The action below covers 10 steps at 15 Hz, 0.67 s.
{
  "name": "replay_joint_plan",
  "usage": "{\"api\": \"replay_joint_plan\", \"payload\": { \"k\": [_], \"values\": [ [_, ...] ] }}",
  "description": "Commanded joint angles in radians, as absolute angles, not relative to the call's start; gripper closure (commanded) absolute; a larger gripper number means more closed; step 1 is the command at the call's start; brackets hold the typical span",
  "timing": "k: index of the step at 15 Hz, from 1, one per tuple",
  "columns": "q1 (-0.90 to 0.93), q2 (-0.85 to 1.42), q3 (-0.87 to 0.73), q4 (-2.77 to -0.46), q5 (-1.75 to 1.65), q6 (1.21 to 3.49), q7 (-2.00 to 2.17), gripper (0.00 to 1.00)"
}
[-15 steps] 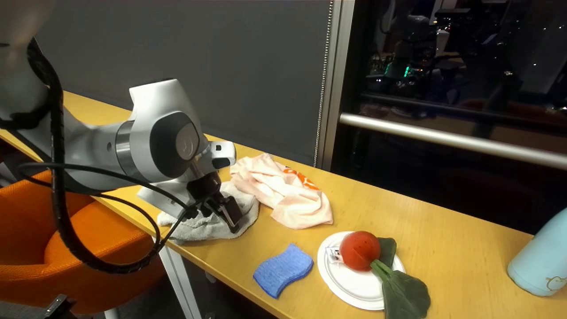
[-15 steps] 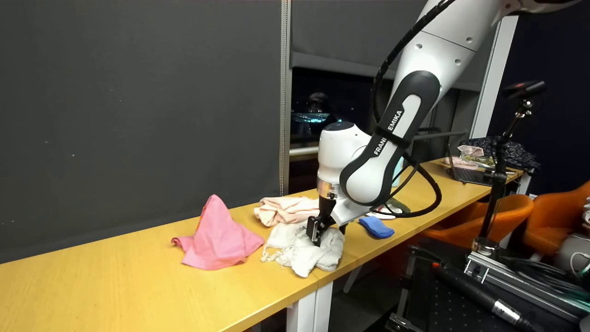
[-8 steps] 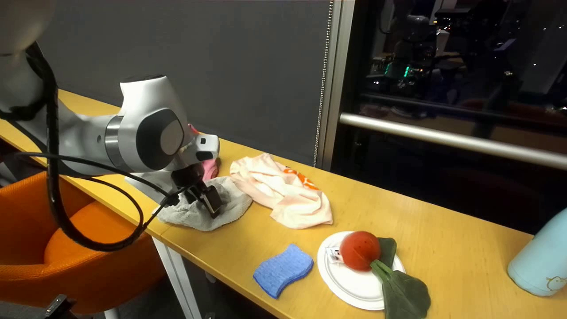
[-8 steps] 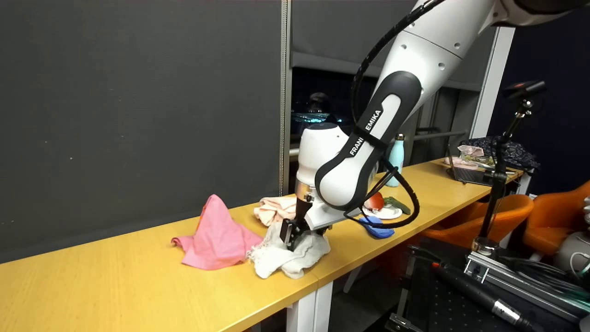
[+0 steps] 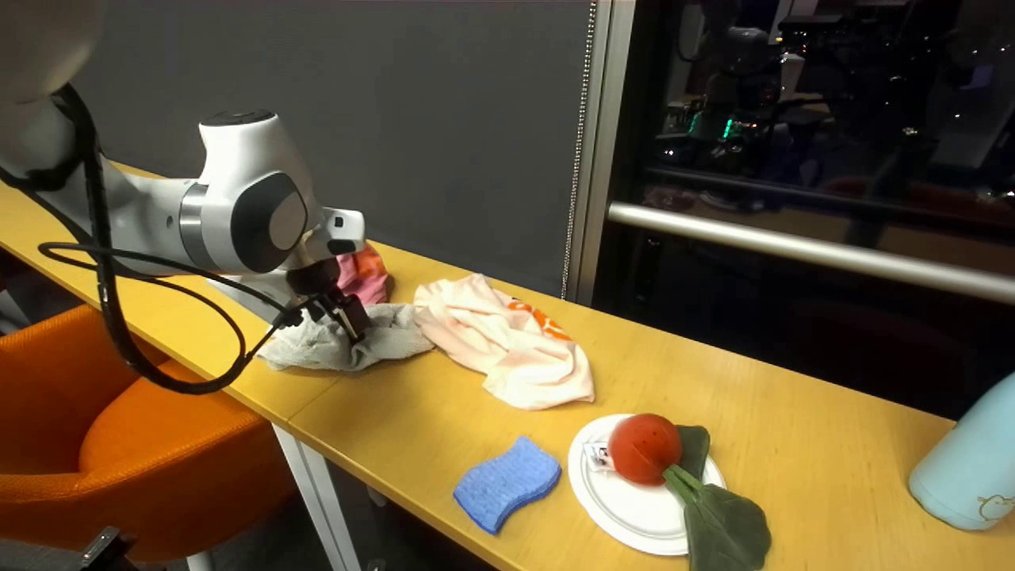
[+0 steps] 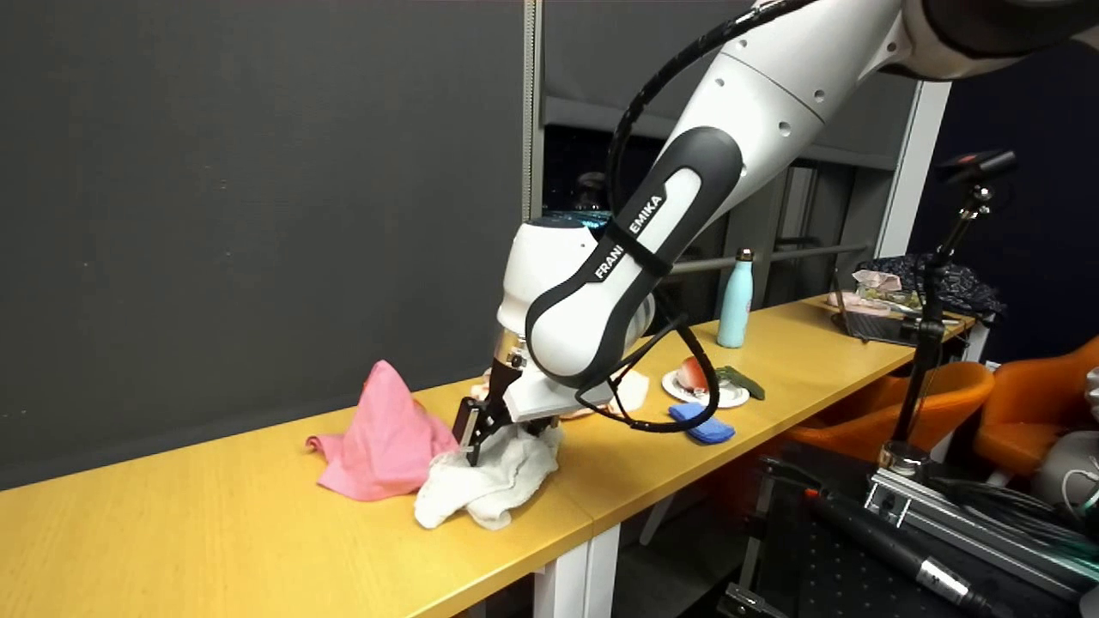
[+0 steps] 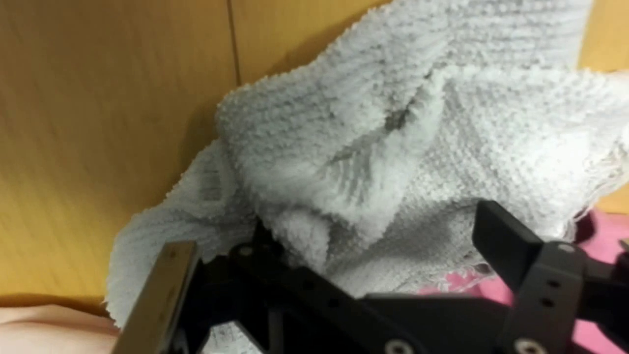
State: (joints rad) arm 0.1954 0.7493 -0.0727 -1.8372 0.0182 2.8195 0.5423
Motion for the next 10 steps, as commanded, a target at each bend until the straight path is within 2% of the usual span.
{"api": "replay_joint_plan", "payload": {
  "k": [1,6,10],
  "values": [
    [0.178,0.828,-0.025,-1.689,0.079,2.775,0.465,0.00],
    [0.172,0.882,0.011,-1.519,0.099,2.714,0.416,0.00],
    [0.133,0.829,0.059,-1.505,0.135,2.668,0.346,0.00]
  ]
}}
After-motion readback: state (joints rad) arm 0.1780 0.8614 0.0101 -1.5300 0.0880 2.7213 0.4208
